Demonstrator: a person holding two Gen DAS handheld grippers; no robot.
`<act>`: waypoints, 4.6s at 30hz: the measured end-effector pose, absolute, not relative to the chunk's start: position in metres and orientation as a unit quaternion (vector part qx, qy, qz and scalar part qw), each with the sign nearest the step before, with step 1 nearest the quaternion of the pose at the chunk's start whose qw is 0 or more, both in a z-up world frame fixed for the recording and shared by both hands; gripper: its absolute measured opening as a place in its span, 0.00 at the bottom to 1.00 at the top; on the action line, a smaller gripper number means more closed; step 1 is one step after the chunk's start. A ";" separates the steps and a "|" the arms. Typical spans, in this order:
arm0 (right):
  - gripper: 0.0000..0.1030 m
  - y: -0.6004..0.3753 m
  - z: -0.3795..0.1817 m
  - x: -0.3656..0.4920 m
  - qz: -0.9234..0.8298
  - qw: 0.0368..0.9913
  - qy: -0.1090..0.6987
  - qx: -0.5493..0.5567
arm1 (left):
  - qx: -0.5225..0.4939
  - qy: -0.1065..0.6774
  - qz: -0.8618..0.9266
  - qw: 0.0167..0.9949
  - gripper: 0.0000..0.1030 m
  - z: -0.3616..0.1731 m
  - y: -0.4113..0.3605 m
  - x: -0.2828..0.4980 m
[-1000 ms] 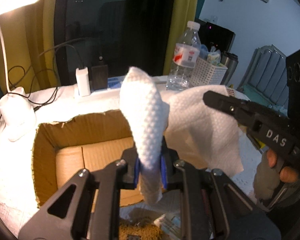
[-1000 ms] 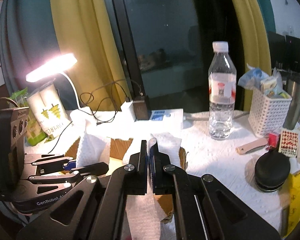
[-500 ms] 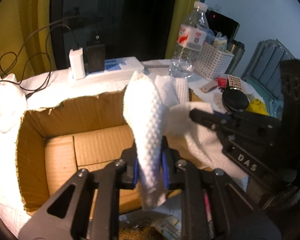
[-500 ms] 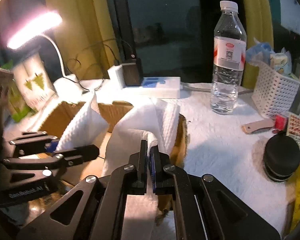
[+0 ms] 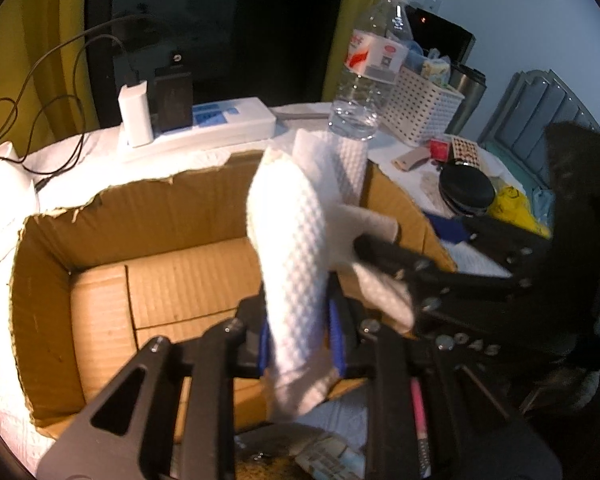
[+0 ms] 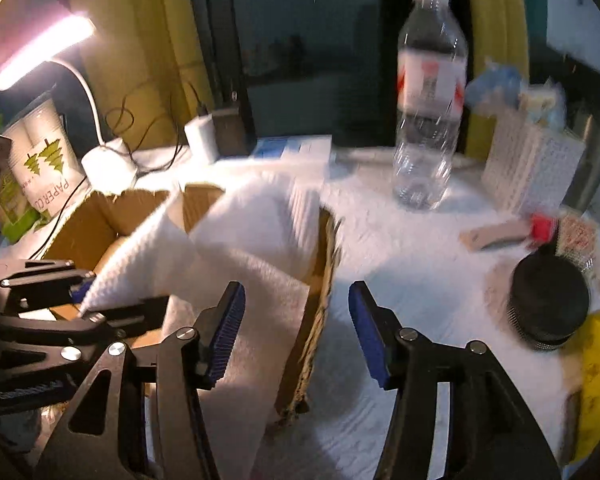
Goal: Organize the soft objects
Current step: 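Open the right gripper to drop the tissue while the left releases the towel into the box, then grasp the pink fuzzy pouch with the right gripper, then grasp the green-and-white tissue pack with the left gripper while the right holds the pouch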
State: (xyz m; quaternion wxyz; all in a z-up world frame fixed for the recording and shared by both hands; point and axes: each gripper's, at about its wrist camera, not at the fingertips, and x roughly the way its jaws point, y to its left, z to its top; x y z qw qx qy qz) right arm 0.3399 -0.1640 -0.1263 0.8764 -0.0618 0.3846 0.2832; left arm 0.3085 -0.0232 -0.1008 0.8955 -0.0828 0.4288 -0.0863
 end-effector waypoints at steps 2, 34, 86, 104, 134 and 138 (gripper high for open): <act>0.55 -0.162 -0.136 0.346 0.282 0.867 0.407 -0.057 | -0.082 0.431 -0.087 0.894 0.25 -0.101 -0.023 0.309; 0.59 -0.203 -0.071 0.293 0.273 0.897 0.348 -0.008 | -0.091 0.406 -0.124 0.901 0.92 -0.072 -0.017 0.270; 0.71 -0.201 -0.138 0.220 0.280 0.864 0.417 -0.028 | -0.062 0.410 -0.071 0.907 0.91 -0.090 -0.027 0.188; 0.45 -0.221 -0.149 0.226 0.316 0.850 0.421 0.012 | -0.013 0.452 -0.083 0.888 0.46 -0.114 -0.071 0.207; 0.45 -0.194 -0.091 0.195 0.332 0.870 0.364 -0.022 | -0.045 0.357 -0.090 0.929 0.30 -0.060 -0.012 0.162; 0.45 -0.183 -0.085 0.194 0.334 0.871 0.359 -0.032 | -0.051 0.347 -0.085 0.933 0.30 -0.055 0.004 0.158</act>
